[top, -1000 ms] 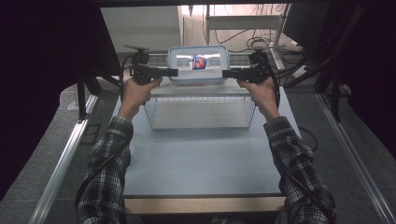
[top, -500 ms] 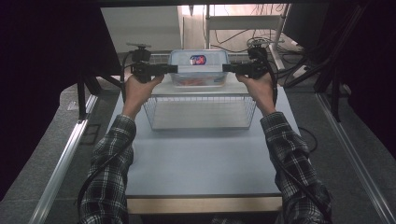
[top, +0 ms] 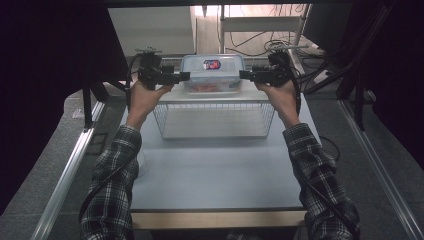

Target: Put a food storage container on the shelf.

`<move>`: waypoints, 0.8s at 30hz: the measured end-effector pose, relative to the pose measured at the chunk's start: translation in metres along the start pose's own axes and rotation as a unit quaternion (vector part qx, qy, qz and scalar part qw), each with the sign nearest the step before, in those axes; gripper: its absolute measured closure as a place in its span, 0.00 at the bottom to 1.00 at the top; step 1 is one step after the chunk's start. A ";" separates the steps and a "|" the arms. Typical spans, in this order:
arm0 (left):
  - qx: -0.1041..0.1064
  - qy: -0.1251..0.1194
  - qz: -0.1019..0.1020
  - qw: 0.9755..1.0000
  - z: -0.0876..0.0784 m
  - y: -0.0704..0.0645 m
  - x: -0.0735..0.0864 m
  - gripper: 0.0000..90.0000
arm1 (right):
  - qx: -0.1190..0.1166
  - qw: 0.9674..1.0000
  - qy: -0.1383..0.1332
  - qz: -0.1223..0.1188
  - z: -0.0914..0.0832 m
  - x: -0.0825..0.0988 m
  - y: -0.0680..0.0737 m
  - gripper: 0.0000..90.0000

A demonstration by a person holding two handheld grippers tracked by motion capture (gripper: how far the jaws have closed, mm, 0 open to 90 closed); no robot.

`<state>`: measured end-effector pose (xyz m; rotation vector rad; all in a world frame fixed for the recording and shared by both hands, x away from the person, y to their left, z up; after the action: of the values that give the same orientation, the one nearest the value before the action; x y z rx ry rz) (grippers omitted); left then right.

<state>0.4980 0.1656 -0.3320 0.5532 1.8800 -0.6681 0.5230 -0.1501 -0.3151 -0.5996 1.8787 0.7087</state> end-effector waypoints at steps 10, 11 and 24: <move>0.021 0.006 0.027 0.999 -0.011 -0.012 0.014 0.11 | 0.006 0.999 -0.009 -0.040 -0.009 0.006 0.015 0.20; 0.021 0.006 0.027 0.999 -0.011 -0.012 0.014 0.10 | 0.006 0.999 -0.009 -0.045 -0.009 0.007 0.015 0.19; 0.029 0.000 0.078 0.997 -0.029 -0.034 0.043 0.06 | -0.001 0.998 -0.005 -0.068 -0.019 0.030 0.022 0.11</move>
<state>0.4409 0.1631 -0.3560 0.7295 1.8012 -0.6198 0.4846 -0.1503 -0.3323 -0.7179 1.8089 0.6237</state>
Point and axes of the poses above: each handheld gripper's, and its own axes: z roughly forward along the jaws, x roughly out of its underside, y roughly to its left, the point moved 4 cm from there along z, roughly forward along the jaws, and after that the axes turned 6 degrees about -y, right-handed, at the moved point
